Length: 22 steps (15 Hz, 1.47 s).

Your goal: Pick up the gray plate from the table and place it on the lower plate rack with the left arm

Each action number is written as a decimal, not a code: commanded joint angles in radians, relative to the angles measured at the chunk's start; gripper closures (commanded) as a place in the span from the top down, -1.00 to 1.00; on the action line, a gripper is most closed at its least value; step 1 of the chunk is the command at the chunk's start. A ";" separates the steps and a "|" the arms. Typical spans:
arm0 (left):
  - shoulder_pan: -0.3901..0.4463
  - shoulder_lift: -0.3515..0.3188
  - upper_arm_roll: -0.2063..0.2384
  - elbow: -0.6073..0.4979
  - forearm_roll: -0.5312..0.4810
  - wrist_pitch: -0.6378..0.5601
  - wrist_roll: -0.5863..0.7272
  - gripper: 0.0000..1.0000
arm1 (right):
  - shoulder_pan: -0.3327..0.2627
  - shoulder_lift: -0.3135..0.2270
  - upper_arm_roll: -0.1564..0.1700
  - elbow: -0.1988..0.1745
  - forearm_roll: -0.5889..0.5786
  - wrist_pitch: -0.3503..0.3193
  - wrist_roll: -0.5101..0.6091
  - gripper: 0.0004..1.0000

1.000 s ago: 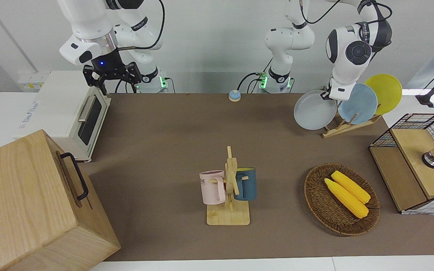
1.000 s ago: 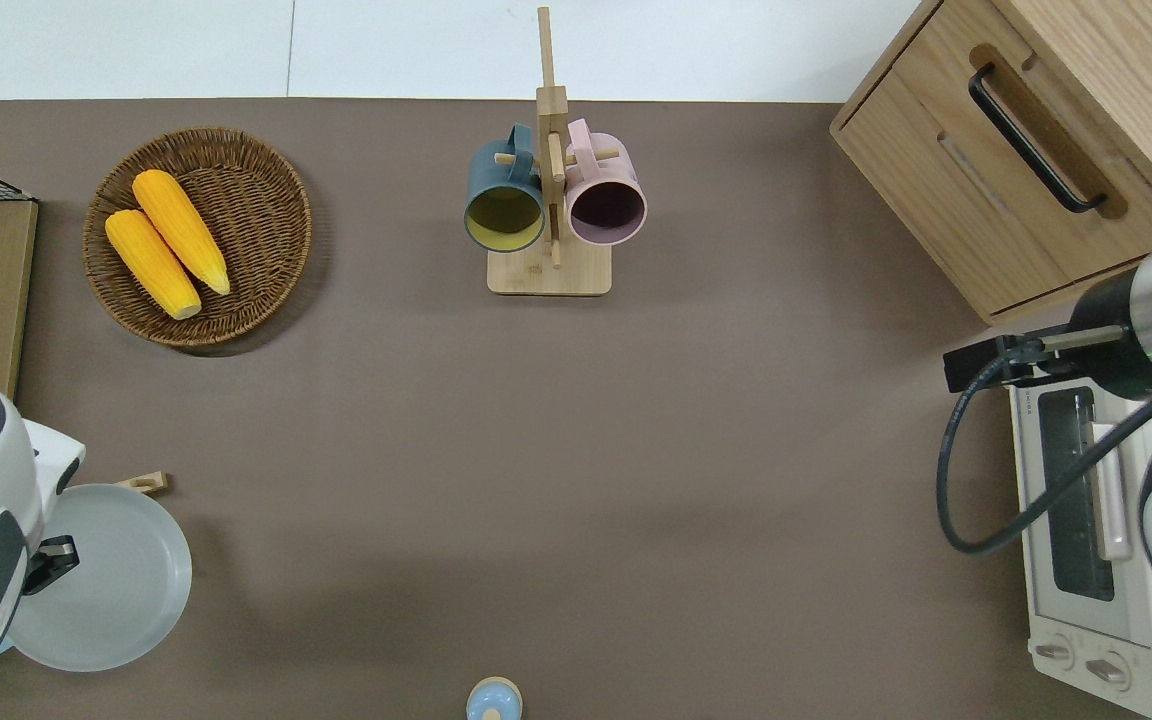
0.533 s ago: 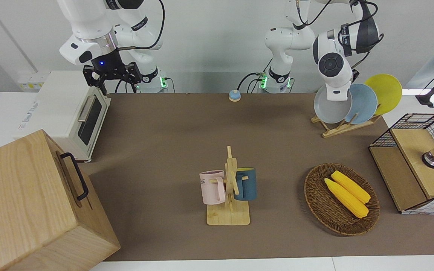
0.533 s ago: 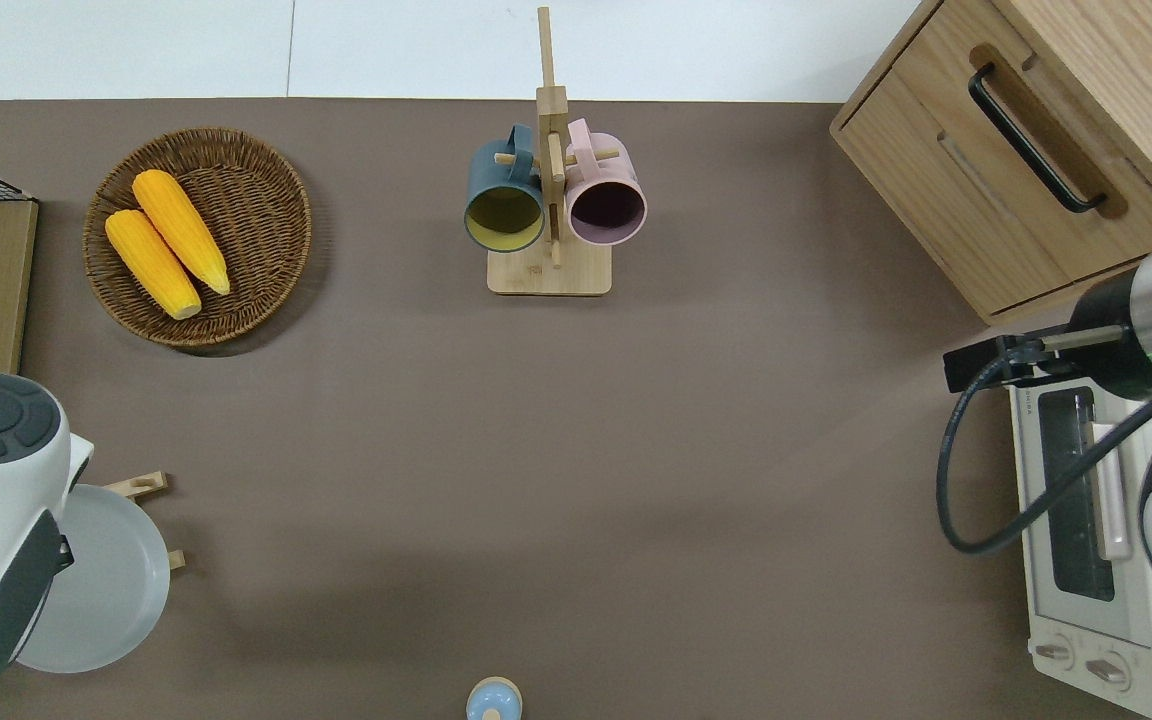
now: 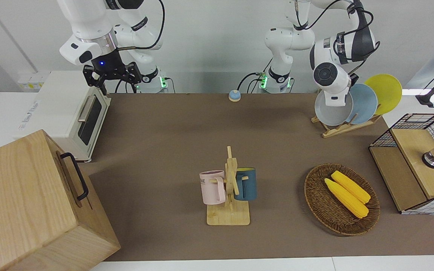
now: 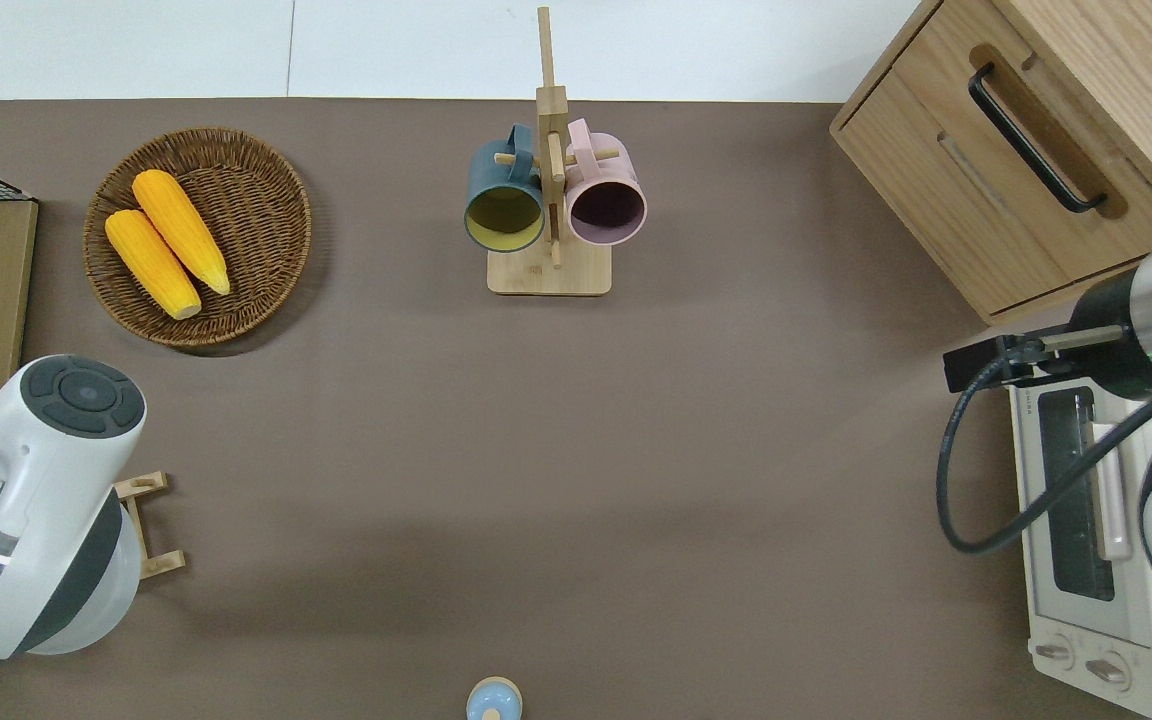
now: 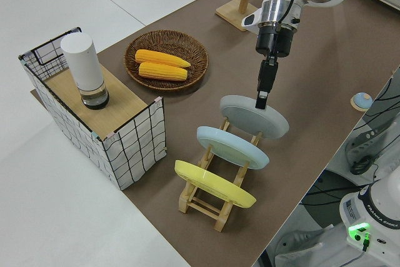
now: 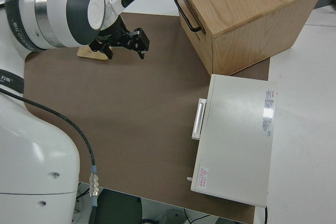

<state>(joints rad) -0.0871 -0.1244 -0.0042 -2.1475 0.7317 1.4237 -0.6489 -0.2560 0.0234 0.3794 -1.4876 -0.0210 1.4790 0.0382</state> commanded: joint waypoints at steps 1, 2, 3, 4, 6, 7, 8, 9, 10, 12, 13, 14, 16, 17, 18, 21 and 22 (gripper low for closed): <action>-0.016 0.006 -0.036 0.035 0.031 -0.051 -0.018 -1.00 | -0.026 -0.002 0.024 0.010 -0.002 -0.017 0.014 0.97; -0.016 0.009 -0.045 0.035 0.034 -0.051 -0.020 -1.00 | -0.026 -0.002 0.024 0.010 -0.002 -0.017 0.014 0.97; -0.014 0.011 -0.055 0.035 0.032 -0.051 -0.029 -1.00 | -0.026 -0.002 0.024 0.010 -0.002 -0.017 0.014 0.97; -0.014 0.020 -0.060 0.035 0.031 -0.049 -0.046 -1.00 | -0.026 -0.002 0.024 0.010 -0.002 -0.017 0.014 0.97; -0.014 0.051 -0.074 0.035 0.031 -0.049 -0.105 -1.00 | -0.026 -0.002 0.024 0.010 -0.002 -0.017 0.014 0.97; -0.014 0.061 -0.080 0.035 0.034 -0.051 -0.115 -1.00 | -0.026 -0.002 0.024 0.010 -0.002 -0.017 0.014 0.97; -0.014 0.060 -0.082 0.035 0.035 -0.051 -0.115 -1.00 | -0.026 -0.002 0.024 0.010 -0.002 -0.017 0.014 0.97; -0.014 0.060 -0.082 0.035 0.038 -0.052 -0.113 -1.00 | -0.026 -0.002 0.024 0.010 -0.002 -0.017 0.014 0.97; -0.014 0.060 -0.082 0.037 0.066 -0.057 -0.110 -1.00 | -0.026 -0.002 0.024 0.010 -0.002 -0.017 0.014 0.97; -0.014 0.058 -0.082 0.037 0.095 -0.069 -0.098 -1.00 | -0.026 -0.002 0.024 0.010 -0.002 -0.017 0.014 0.97; -0.014 0.055 -0.082 0.037 0.104 -0.072 -0.095 -1.00 | -0.026 -0.002 0.024 0.010 -0.004 -0.017 0.014 0.97; -0.014 0.055 -0.082 0.038 0.115 -0.078 -0.095 -1.00 | -0.026 -0.002 0.024 0.010 -0.002 -0.017 0.014 0.97; -0.014 0.058 -0.082 0.038 0.115 -0.077 -0.097 -1.00 | -0.026 -0.002 0.024 0.010 -0.002 -0.017 0.014 0.97; -0.014 0.061 -0.082 0.037 0.114 -0.077 -0.103 -1.00 | -0.026 -0.002 0.024 0.010 -0.004 -0.017 0.014 0.97; -0.014 0.063 -0.082 0.037 0.109 -0.074 -0.107 -1.00 | -0.026 -0.002 0.024 0.010 -0.002 -0.017 0.014 0.97; -0.014 0.086 -0.082 0.037 0.098 -0.063 -0.115 -1.00 | -0.026 -0.002 0.024 0.010 -0.002 -0.017 0.014 0.97; -0.014 0.095 -0.083 0.037 0.097 -0.057 -0.127 -1.00 | -0.026 -0.002 0.024 0.010 -0.002 -0.017 0.014 0.97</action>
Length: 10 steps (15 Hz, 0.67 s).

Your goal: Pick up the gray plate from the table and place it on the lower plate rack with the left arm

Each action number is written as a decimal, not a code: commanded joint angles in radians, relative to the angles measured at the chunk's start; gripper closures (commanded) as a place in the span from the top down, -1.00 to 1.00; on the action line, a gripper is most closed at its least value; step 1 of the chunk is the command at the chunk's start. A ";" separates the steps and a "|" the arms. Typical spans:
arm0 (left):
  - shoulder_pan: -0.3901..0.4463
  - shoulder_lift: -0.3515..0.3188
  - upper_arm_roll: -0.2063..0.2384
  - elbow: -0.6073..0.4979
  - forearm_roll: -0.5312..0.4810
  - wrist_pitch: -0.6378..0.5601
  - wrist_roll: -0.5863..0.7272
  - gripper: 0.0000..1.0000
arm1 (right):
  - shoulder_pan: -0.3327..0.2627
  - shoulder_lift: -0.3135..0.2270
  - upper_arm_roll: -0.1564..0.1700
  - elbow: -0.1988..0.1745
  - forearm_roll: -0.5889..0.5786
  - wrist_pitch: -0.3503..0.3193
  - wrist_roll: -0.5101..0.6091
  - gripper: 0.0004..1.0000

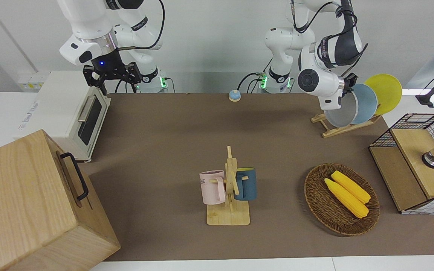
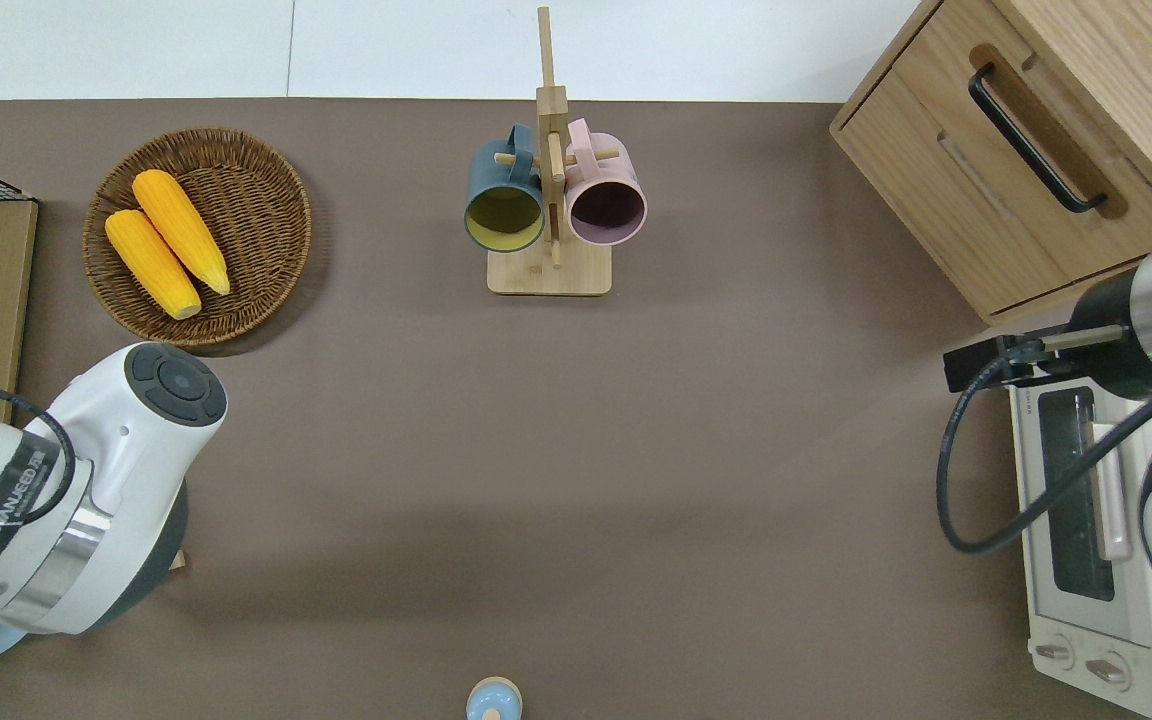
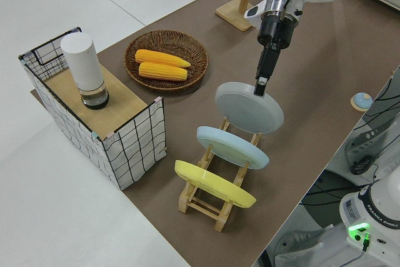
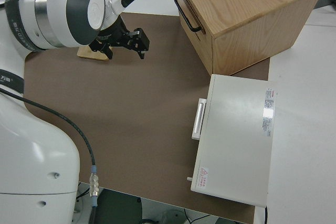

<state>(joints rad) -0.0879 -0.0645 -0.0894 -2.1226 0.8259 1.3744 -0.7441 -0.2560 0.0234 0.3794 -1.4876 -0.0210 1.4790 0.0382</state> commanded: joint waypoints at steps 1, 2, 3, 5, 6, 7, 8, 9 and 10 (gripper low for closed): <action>-0.013 0.043 0.002 0.012 -0.013 0.006 -0.049 -1.00 | -0.026 -0.002 0.024 0.010 -0.002 -0.017 0.014 0.97; -0.013 0.049 0.002 0.012 -0.030 0.024 -0.063 -1.00 | -0.026 -0.002 0.024 0.010 -0.002 -0.017 0.014 0.97; -0.013 0.049 0.002 0.010 -0.042 0.044 -0.069 -1.00 | -0.026 -0.002 0.024 0.010 -0.002 -0.017 0.014 0.97; -0.013 0.051 0.002 0.009 -0.070 0.061 -0.069 -1.00 | -0.026 -0.002 0.024 0.010 -0.004 -0.017 0.014 0.97; -0.013 0.051 0.002 0.007 -0.077 0.069 -0.069 -1.00 | -0.026 -0.002 0.024 0.010 -0.002 -0.017 0.014 0.97; -0.013 0.051 0.002 0.006 -0.077 0.077 -0.070 -1.00 | -0.026 -0.002 0.024 0.010 -0.002 -0.017 0.014 0.97; -0.013 0.055 0.002 0.003 -0.079 0.083 -0.070 -1.00 | -0.026 -0.002 0.024 0.010 -0.002 -0.017 0.014 0.97; -0.013 0.058 0.002 0.001 -0.079 0.084 -0.070 -1.00 | -0.026 -0.002 0.024 0.010 -0.002 -0.017 0.014 0.97; -0.013 0.060 0.002 0.001 -0.079 0.086 -0.070 -1.00 | -0.026 -0.002 0.024 0.010 -0.004 -0.017 0.014 0.97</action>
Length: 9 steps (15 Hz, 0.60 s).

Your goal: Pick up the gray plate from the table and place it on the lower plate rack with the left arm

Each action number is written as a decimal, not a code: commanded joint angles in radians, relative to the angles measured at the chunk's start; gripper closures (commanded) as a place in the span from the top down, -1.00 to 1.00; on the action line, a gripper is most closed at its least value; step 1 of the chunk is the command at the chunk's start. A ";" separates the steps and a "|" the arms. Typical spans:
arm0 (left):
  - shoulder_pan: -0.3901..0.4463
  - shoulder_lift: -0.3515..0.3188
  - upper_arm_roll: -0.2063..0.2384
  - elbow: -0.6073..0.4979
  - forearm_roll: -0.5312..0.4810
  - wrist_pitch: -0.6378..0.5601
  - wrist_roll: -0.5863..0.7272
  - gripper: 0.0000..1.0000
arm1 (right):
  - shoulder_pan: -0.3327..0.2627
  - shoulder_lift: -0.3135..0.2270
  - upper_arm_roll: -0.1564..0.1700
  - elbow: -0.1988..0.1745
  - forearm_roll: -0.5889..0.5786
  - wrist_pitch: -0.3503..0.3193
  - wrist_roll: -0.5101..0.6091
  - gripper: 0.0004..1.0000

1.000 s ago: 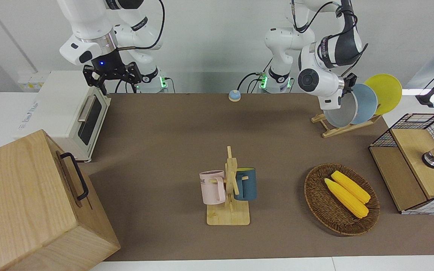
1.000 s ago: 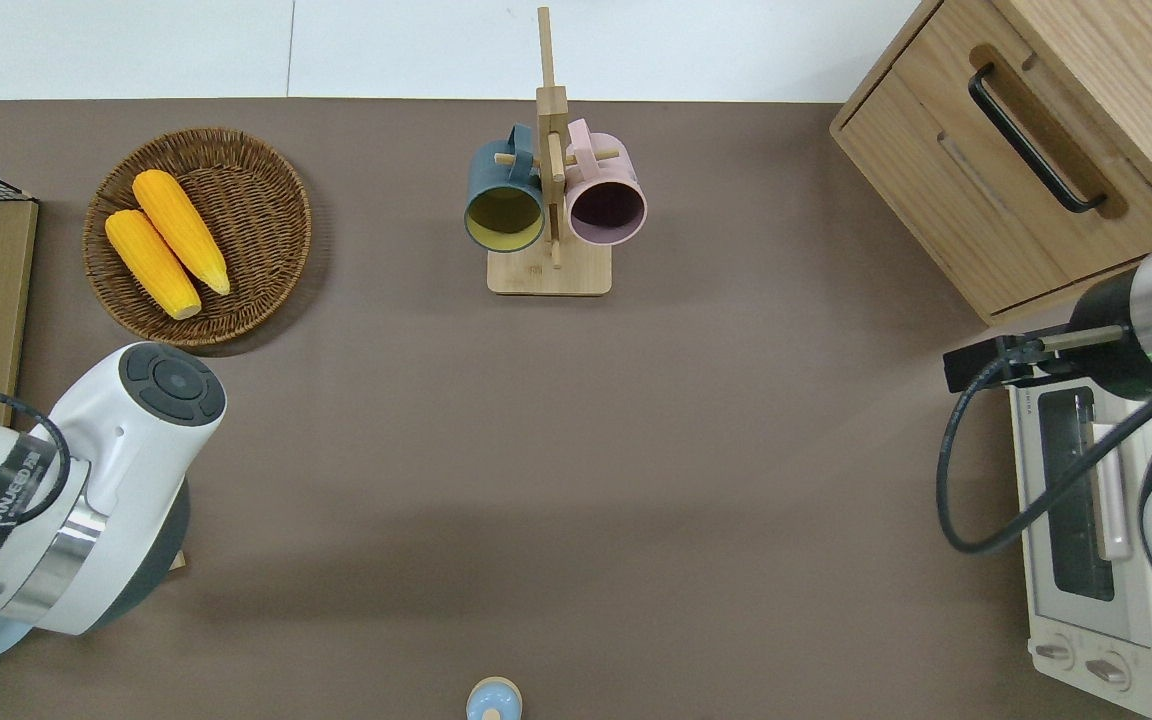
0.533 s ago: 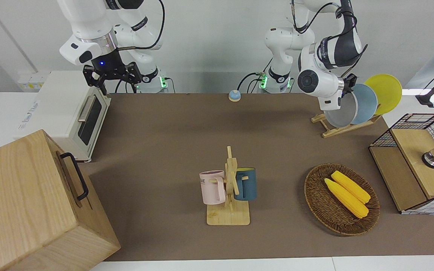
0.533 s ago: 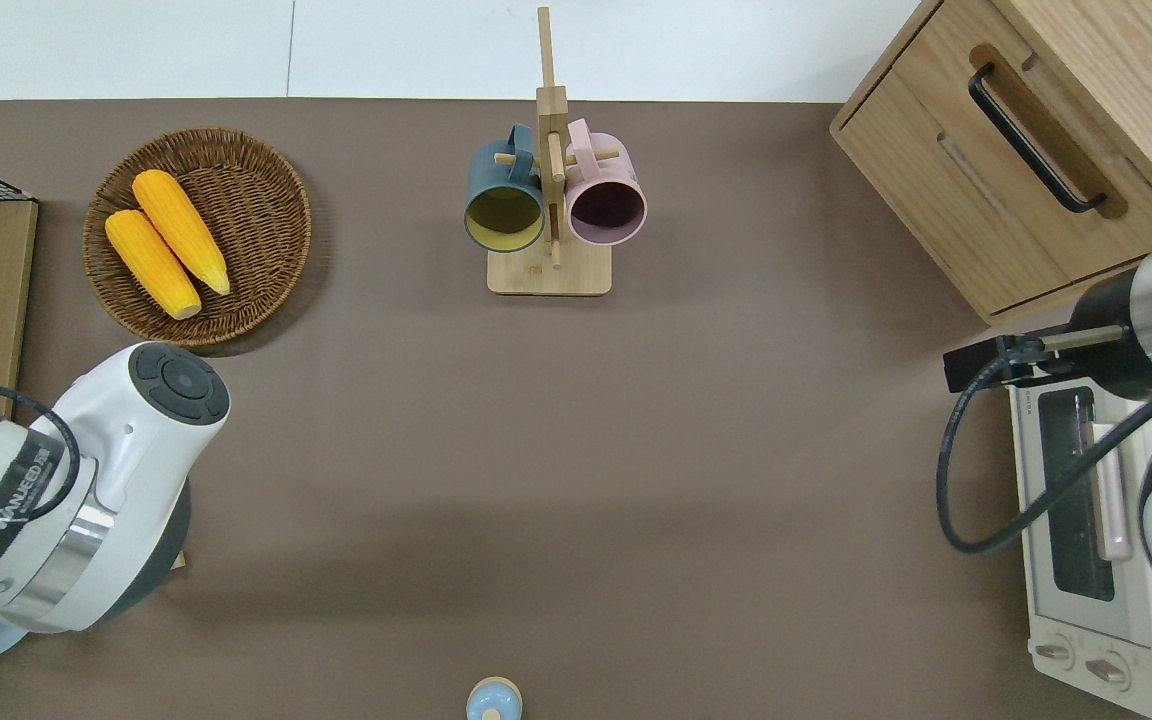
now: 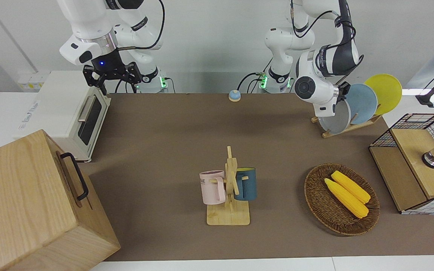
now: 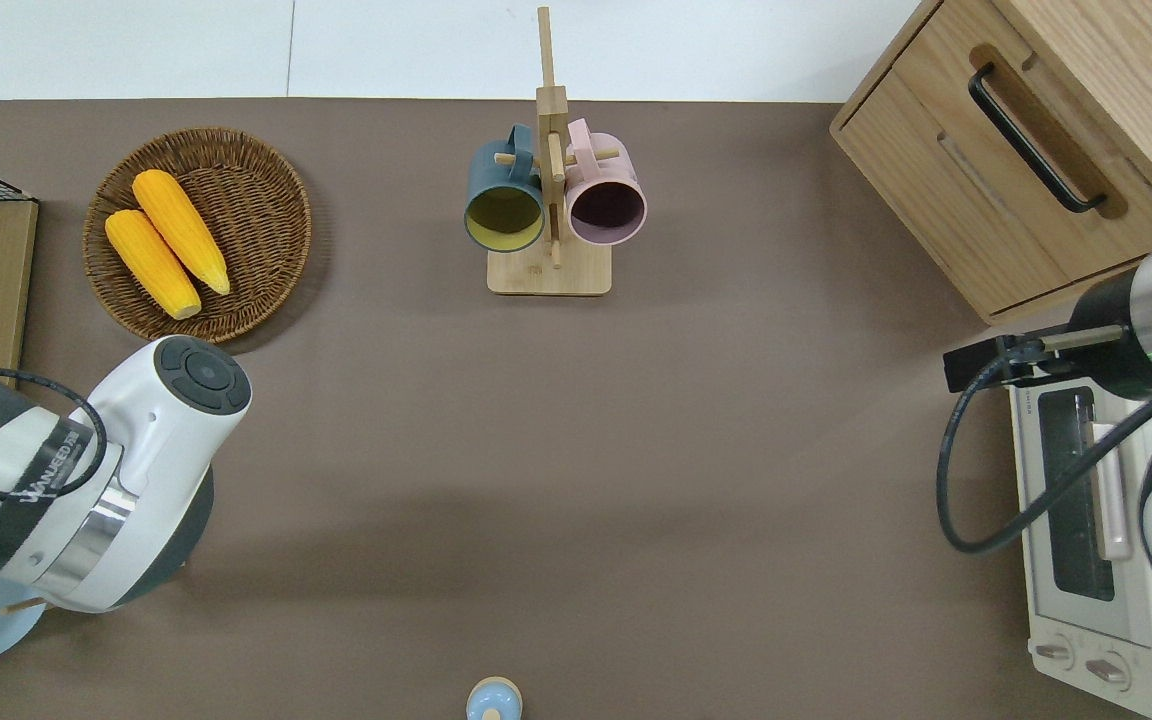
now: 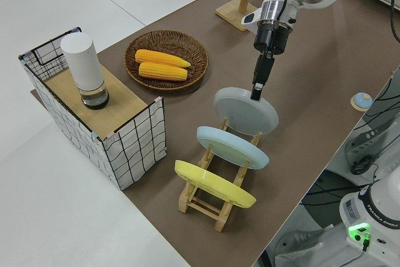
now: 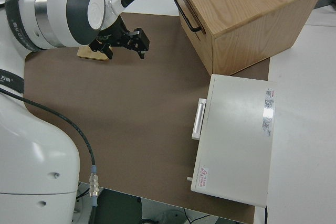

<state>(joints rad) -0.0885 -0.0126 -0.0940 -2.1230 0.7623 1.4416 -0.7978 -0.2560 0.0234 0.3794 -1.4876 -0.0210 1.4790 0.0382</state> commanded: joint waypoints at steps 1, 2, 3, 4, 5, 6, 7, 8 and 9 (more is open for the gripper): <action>-0.013 0.010 0.007 0.000 -0.017 0.023 -0.012 -1.00 | -0.026 -0.002 0.024 0.010 -0.002 -0.017 0.014 0.97; -0.013 0.010 0.007 0.000 -0.026 0.026 -0.011 -0.86 | -0.026 -0.002 0.024 0.010 -0.004 -0.017 0.014 0.97; -0.013 0.007 0.007 0.002 -0.038 0.026 -0.002 -0.30 | -0.026 -0.002 0.024 0.010 -0.002 -0.017 0.014 0.97; -0.013 0.008 0.007 0.002 -0.041 0.026 -0.001 -0.25 | -0.026 -0.002 0.024 0.010 -0.002 -0.017 0.014 0.97; -0.011 0.008 0.007 0.002 -0.043 0.028 0.000 0.03 | -0.026 -0.002 0.024 0.010 -0.002 -0.017 0.014 0.97; -0.013 0.008 0.007 0.002 -0.046 0.028 0.002 0.11 | -0.026 -0.002 0.024 0.010 -0.002 -0.017 0.014 0.97; -0.013 0.005 0.007 0.003 -0.057 0.037 0.003 0.27 | -0.026 -0.002 0.024 0.010 -0.002 -0.017 0.014 0.97; -0.013 0.000 0.007 0.003 -0.070 0.049 0.006 0.52 | -0.026 -0.002 0.024 0.010 -0.004 -0.017 0.014 0.97; -0.013 0.000 0.007 0.006 -0.074 0.051 0.015 0.70 | -0.026 -0.002 0.024 0.010 -0.002 -0.017 0.014 0.97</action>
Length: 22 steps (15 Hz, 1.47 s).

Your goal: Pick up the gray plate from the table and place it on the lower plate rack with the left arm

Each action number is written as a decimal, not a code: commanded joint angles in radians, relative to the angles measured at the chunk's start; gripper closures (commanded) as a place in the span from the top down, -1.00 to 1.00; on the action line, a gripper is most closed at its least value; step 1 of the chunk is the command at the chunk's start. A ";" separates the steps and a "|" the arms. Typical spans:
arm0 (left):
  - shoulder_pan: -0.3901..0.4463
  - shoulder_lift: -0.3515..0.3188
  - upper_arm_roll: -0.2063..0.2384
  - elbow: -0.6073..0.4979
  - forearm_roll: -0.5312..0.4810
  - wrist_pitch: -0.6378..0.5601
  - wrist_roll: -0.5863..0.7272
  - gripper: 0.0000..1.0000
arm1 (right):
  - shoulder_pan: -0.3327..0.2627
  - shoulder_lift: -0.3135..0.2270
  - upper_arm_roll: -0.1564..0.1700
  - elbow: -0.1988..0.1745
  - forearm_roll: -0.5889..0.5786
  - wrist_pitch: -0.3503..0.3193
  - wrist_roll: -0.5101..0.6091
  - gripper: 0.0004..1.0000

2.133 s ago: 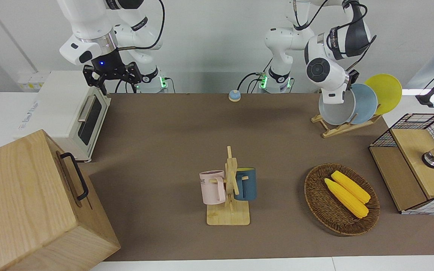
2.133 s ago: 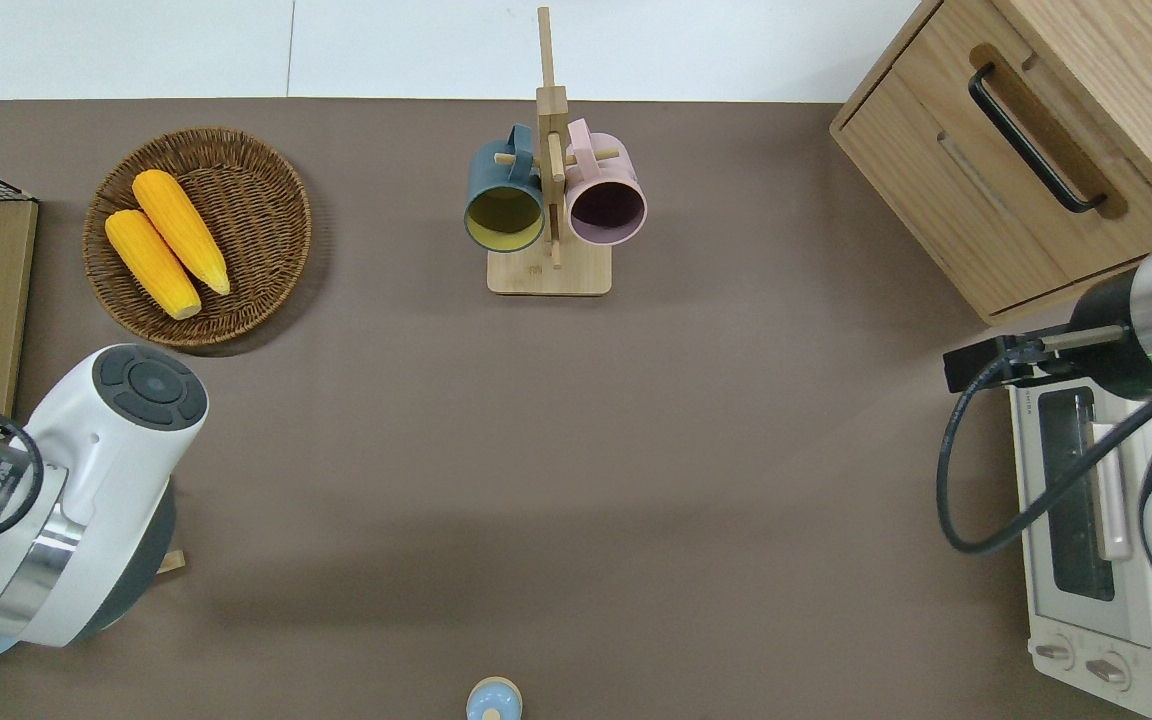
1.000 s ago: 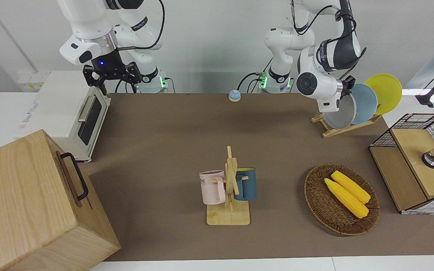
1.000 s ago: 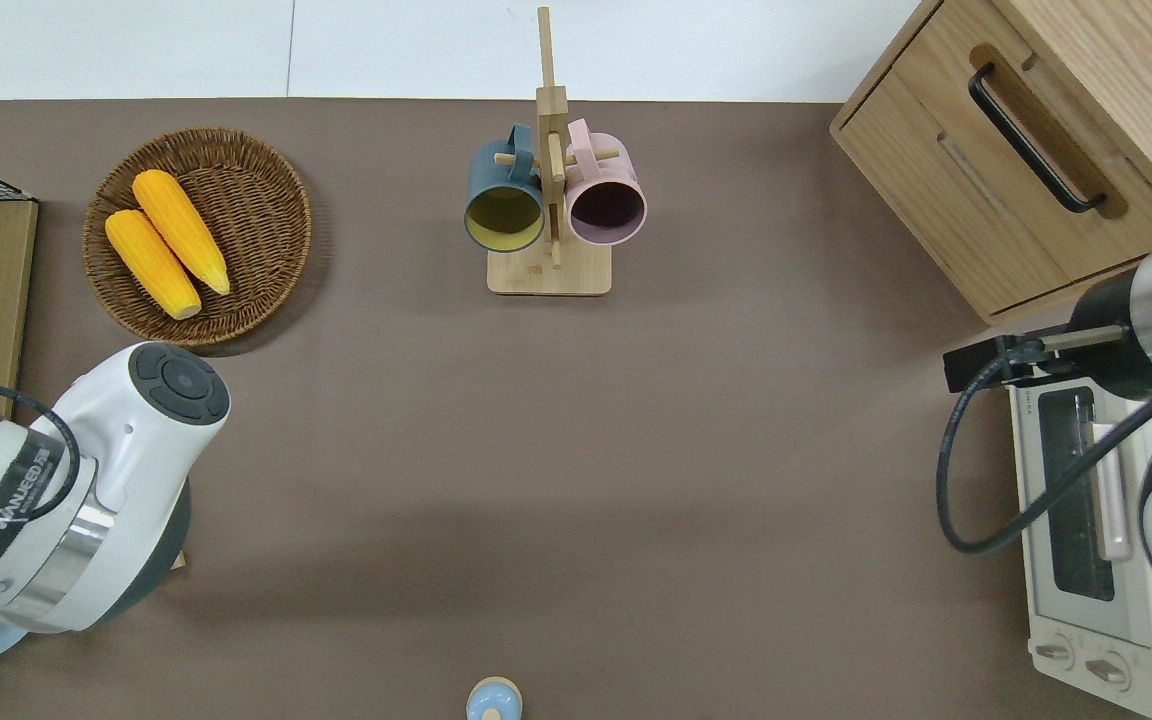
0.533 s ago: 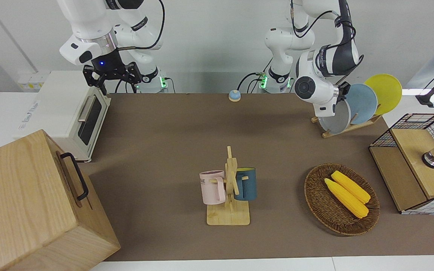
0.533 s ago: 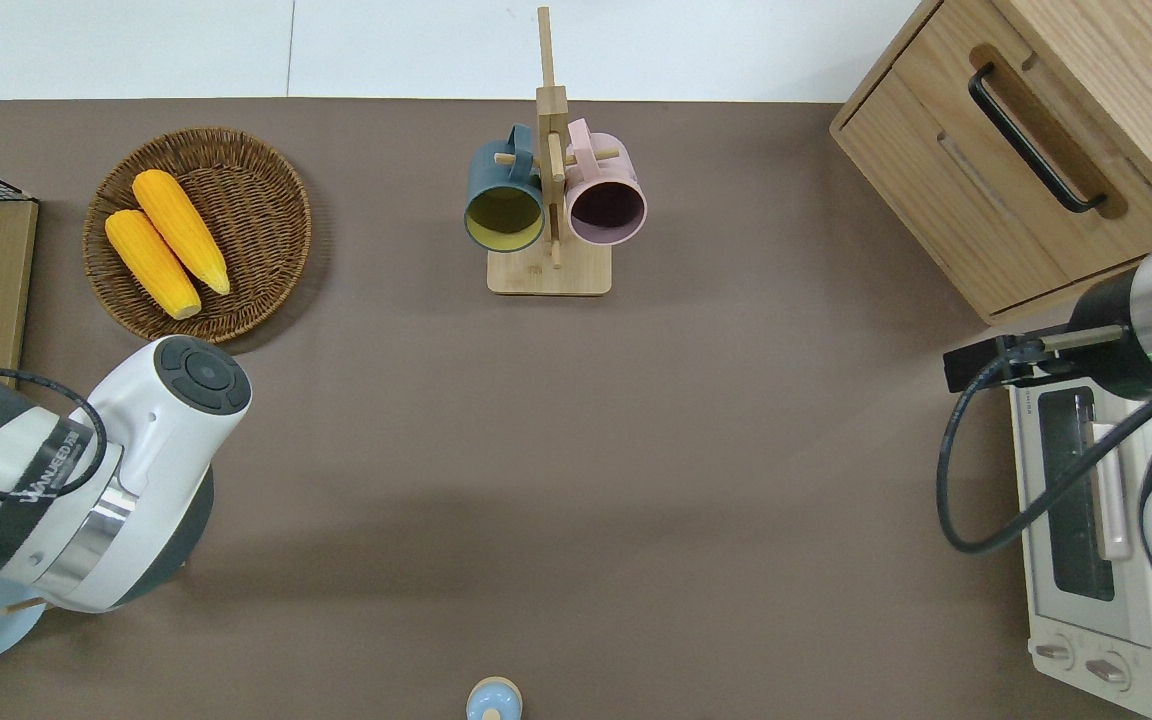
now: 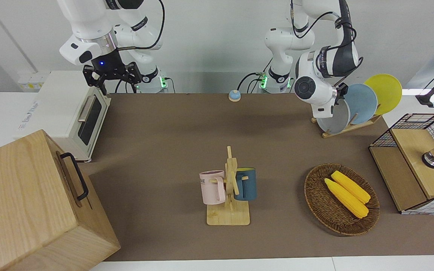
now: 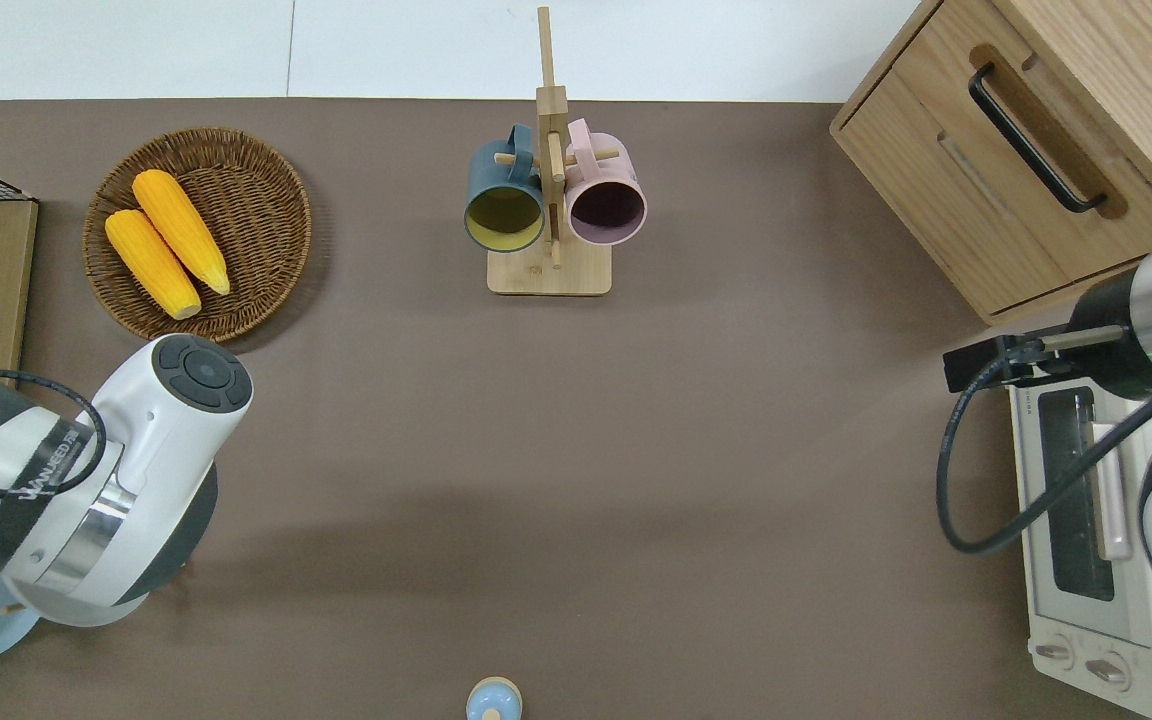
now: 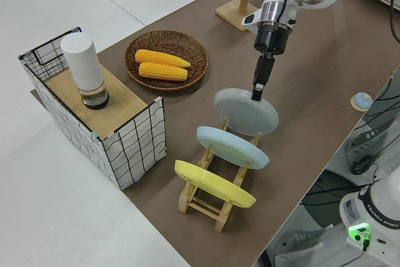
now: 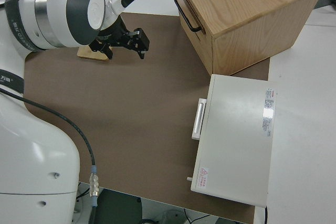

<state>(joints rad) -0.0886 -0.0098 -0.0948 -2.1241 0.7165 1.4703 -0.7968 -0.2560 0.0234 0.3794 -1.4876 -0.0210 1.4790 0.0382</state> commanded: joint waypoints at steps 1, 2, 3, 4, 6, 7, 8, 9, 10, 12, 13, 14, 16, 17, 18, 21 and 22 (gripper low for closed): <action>-0.013 -0.004 0.007 0.009 -0.029 0.022 0.025 0.74 | -0.026 -0.002 0.024 0.010 -0.002 -0.017 0.014 0.97; -0.013 -0.007 0.007 0.010 -0.040 0.022 0.043 0.80 | -0.026 -0.002 0.024 0.010 -0.002 -0.017 0.014 0.97; -0.013 -0.010 0.007 0.015 -0.051 0.022 0.056 0.81 | -0.026 -0.002 0.024 0.010 -0.004 -0.017 0.014 0.97; -0.013 -0.013 0.009 0.022 -0.066 0.022 0.067 0.96 | -0.026 -0.002 0.024 0.010 -0.002 -0.017 0.014 0.97; -0.011 -0.021 0.010 0.071 -0.135 0.022 0.093 0.98 | -0.026 -0.002 0.024 0.010 -0.002 -0.017 0.014 0.97; -0.010 -0.029 0.017 0.107 -0.176 0.024 0.096 0.98 | -0.026 -0.002 0.024 0.010 -0.002 -0.017 0.014 0.97; -0.005 -0.032 0.020 0.137 -0.217 0.022 0.096 0.98 | -0.026 -0.002 0.024 0.010 -0.004 -0.017 0.014 0.97; -0.003 -0.033 0.020 0.162 -0.251 0.024 0.096 0.98 | -0.026 -0.002 0.024 0.010 -0.002 -0.017 0.014 0.97; -0.003 -0.033 0.020 0.180 -0.281 0.024 0.096 0.98 | -0.026 -0.002 0.024 0.010 -0.002 -0.017 0.014 0.97; -0.003 -0.044 0.020 0.207 -0.331 0.024 0.096 0.98 | -0.026 -0.002 0.024 0.010 -0.002 -0.017 0.014 0.97; -0.005 -0.052 0.020 0.217 -0.353 0.027 0.094 0.99 | -0.026 -0.002 0.024 0.010 -0.002 -0.017 0.014 0.97; -0.005 -0.058 0.020 0.231 -0.371 0.027 0.096 0.99 | -0.026 -0.002 0.024 0.010 -0.002 -0.017 0.014 0.97; -0.005 -0.082 0.021 0.236 -0.391 0.030 0.099 0.98 | -0.026 -0.002 0.024 0.010 -0.002 -0.017 0.014 0.97; -0.005 -0.094 0.021 0.242 -0.394 0.030 0.108 0.98 | -0.026 -0.002 0.024 0.010 -0.002 -0.017 0.014 0.97; -0.002 -0.108 0.021 0.245 -0.396 0.030 0.151 0.98 | -0.026 -0.002 0.024 0.010 -0.002 -0.017 0.014 0.97; 0.003 -0.145 0.035 0.259 -0.440 0.030 0.339 0.98 | -0.026 -0.002 0.024 0.010 -0.002 -0.017 0.014 0.97; 0.004 -0.154 0.044 0.268 -0.454 0.028 0.381 0.98 | -0.026 -0.002 0.024 0.010 -0.002 -0.017 0.014 0.97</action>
<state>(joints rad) -0.0873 -0.1264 -0.0786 -1.8716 0.3166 1.4958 -0.5522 -0.2560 0.0234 0.3794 -1.4876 -0.0210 1.4790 0.0382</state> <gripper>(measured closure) 0.009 0.013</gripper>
